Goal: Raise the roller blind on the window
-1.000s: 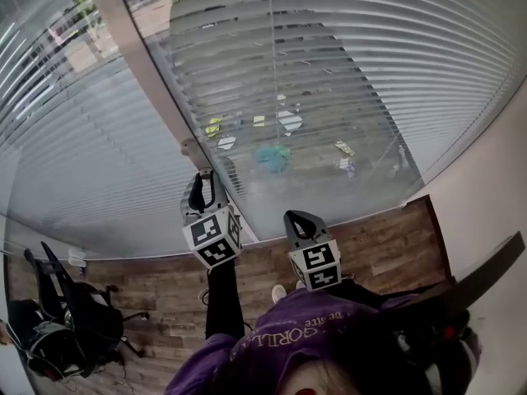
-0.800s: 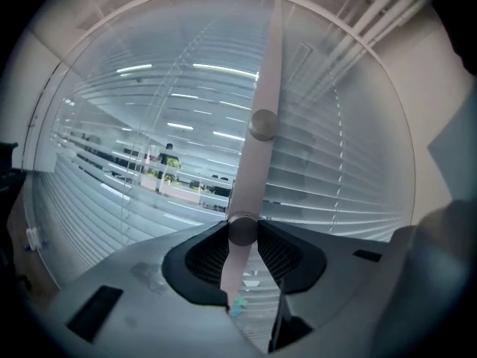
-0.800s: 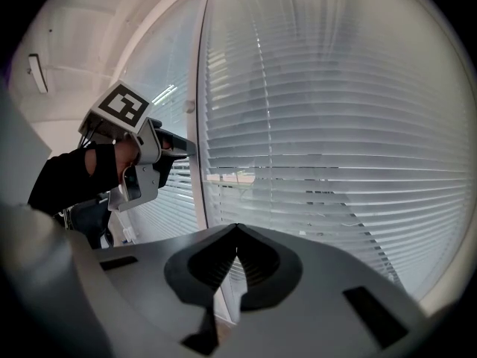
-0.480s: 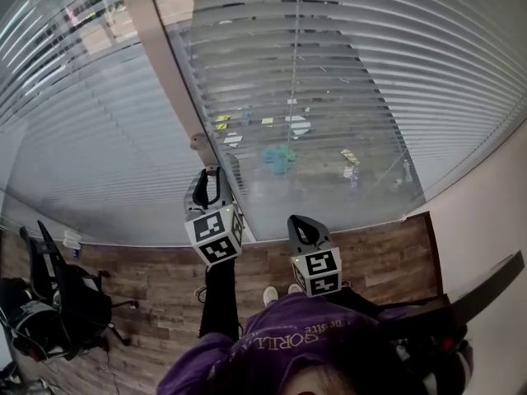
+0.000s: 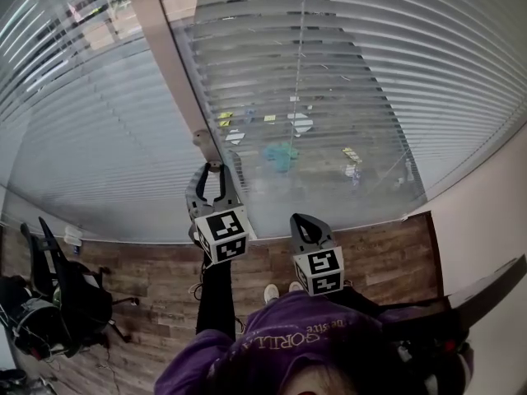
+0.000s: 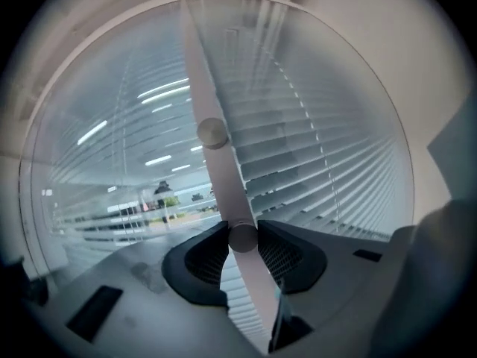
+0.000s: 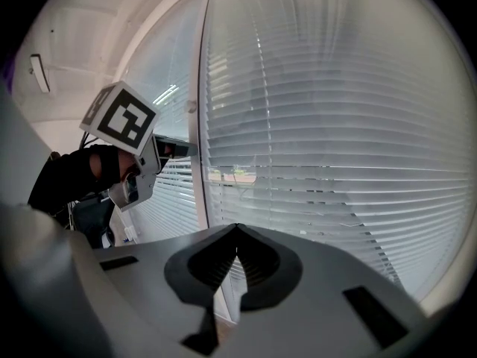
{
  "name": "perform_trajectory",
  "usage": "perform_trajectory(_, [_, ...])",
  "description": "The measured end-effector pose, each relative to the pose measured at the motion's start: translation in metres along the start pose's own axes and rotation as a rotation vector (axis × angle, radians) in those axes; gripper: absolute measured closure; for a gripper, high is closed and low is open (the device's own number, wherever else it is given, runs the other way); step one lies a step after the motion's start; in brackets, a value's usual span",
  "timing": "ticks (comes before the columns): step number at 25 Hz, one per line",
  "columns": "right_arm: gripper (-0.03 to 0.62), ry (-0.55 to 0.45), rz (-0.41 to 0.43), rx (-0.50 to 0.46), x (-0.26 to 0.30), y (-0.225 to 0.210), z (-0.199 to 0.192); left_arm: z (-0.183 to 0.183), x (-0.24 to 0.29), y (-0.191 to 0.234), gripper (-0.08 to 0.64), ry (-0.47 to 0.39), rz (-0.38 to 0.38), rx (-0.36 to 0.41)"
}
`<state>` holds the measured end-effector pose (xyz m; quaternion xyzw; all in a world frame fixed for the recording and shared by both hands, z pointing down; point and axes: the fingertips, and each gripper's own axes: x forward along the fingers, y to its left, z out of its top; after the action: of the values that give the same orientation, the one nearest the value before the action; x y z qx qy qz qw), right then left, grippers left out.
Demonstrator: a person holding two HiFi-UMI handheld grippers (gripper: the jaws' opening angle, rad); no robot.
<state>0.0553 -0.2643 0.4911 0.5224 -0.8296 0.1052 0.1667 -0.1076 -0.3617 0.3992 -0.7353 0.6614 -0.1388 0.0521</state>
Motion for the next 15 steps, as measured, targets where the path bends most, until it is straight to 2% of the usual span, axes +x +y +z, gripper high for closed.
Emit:
perform_trajectory(3, [0.597,0.001,0.002,-0.001,-0.0007,0.0021,-0.0003,0.0024,-0.0011,0.0049,0.436,-0.015,-0.021,-0.208])
perform_trajectory(6, [0.595,0.0,0.0,-0.001,-0.0023,0.0032,-0.0009,0.0006,-0.0015,0.008,0.436,-0.027,-0.035,-0.38])
perform_trajectory(8, [0.597,0.002,-0.005,0.001,-0.0029,0.0031,-0.0016,-0.0003,-0.0017,0.0094,0.436,-0.029,-0.05,-0.463])
perform_trajectory(13, [0.595,0.005,-0.007,0.002,-0.0025,0.0056,-0.0027,-0.001,-0.0007,0.0108,0.436,-0.032,-0.064,-0.514])
perform_trajectory(15, [0.597,0.006,-0.004,0.002,-0.0024,0.0069,-0.0033,-0.0006,-0.0004,0.0103,0.436,-0.038,-0.067,-0.461])
